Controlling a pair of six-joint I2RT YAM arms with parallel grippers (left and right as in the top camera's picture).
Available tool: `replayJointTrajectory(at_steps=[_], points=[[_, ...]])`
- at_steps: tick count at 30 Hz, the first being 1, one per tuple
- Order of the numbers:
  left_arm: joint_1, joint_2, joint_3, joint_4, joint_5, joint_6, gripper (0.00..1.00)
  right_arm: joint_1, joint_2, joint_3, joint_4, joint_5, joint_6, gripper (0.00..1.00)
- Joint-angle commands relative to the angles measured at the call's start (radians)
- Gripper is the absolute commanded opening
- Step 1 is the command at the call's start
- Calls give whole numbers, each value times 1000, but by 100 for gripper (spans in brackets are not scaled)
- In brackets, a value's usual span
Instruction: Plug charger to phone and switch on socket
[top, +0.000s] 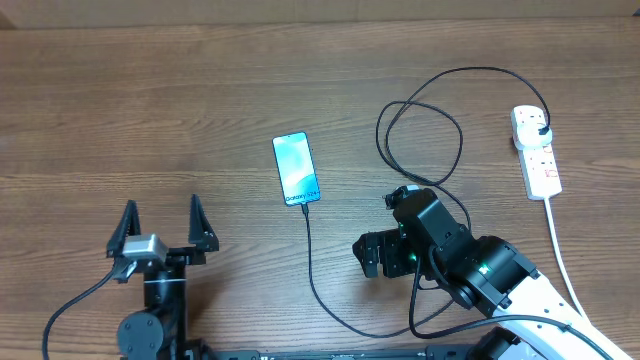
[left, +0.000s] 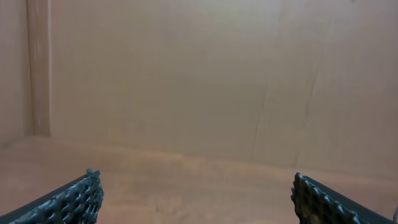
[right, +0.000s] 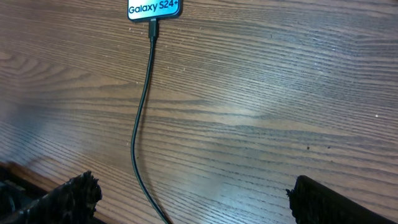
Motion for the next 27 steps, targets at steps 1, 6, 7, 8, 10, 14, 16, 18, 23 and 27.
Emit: replayJointTrajectory(at_steps=[1,6,7,8,10,14,16,18,23,27], points=[[7,-13,-36,10,-6,-1,100,6,-2,-1,5,10,4,100],[6,-13,-45,-67,-3,-4,100,6,-2,-1,5,10,4,100],[6,-13,-45,-85,-3,-3,100,6,-2,-1,5,10,4,100],[6,-13,-45,-108,-3,-3,100,6,-2,-1,5,10,4,100],[6,-13,-45,-167,-2,-4,100,6,-2,-1,5,10,4,100],[5,-13,-44,-222,5,-4,99,6,-2,-1,5,10,4,100],[5,-13,-44,-220,5,-4,99,6,-2,-1,5,10,4,100],[6,-11,-44,-220,5,-4,99,6,-2,-1,5,10,4,100],[6,-11,-44,-220,4,-4,100,6,-2,-1,5,10,4,100],[5,-11,-44,-220,4,-4,100,6,-2,-1,5,10,4,100]])
